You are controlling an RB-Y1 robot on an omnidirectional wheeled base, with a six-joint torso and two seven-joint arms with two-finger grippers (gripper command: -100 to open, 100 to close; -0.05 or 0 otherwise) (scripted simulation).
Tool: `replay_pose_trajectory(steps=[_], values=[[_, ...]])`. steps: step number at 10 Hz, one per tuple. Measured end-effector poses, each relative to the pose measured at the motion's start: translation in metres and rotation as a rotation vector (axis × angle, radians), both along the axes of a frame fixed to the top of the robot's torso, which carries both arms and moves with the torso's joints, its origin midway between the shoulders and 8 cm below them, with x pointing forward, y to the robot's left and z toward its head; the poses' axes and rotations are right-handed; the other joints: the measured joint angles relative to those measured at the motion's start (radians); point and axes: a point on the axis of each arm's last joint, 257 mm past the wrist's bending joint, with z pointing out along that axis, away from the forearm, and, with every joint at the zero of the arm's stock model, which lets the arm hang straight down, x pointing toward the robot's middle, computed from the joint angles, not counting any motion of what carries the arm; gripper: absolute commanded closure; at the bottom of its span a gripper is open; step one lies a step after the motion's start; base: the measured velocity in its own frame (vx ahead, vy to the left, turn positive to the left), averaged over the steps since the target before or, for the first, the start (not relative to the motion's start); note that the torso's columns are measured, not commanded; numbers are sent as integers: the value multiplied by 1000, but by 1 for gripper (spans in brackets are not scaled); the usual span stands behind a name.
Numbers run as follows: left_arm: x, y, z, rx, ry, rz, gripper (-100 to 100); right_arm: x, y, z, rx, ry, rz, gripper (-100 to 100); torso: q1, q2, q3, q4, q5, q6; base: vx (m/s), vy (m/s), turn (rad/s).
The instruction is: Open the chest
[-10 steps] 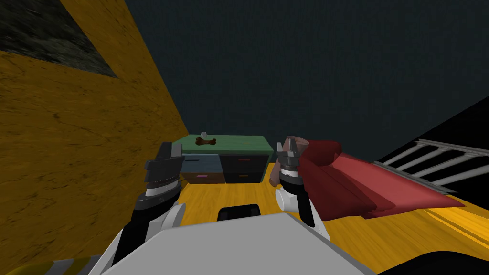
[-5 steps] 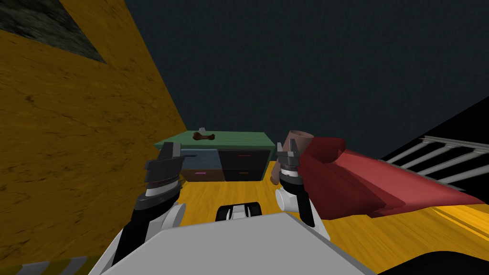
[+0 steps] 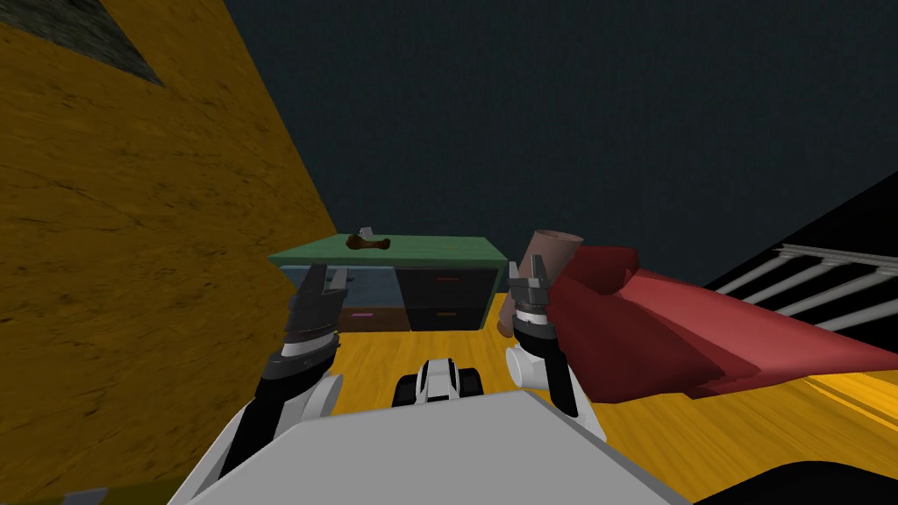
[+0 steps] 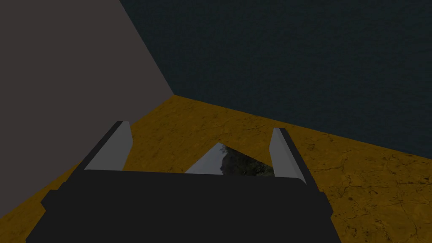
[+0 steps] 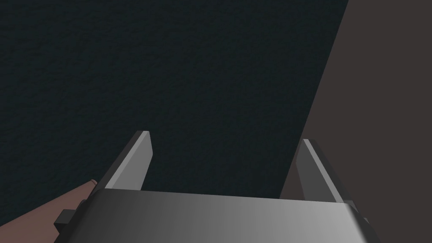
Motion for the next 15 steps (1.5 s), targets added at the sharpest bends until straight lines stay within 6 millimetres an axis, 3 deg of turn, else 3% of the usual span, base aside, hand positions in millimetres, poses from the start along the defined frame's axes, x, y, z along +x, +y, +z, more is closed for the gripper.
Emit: replay_pose_trajectory(steps=[8,15], values=[[45,9,-79,25,172,10,-100,0,0,0,0,0,0,0,2,3,0,2,0,0,55,-61,-22],[69,10,-149,29,310,23,-100,0,0,0,0,0,0,0,2,3,0,2,0,0,49,-49,-18]])
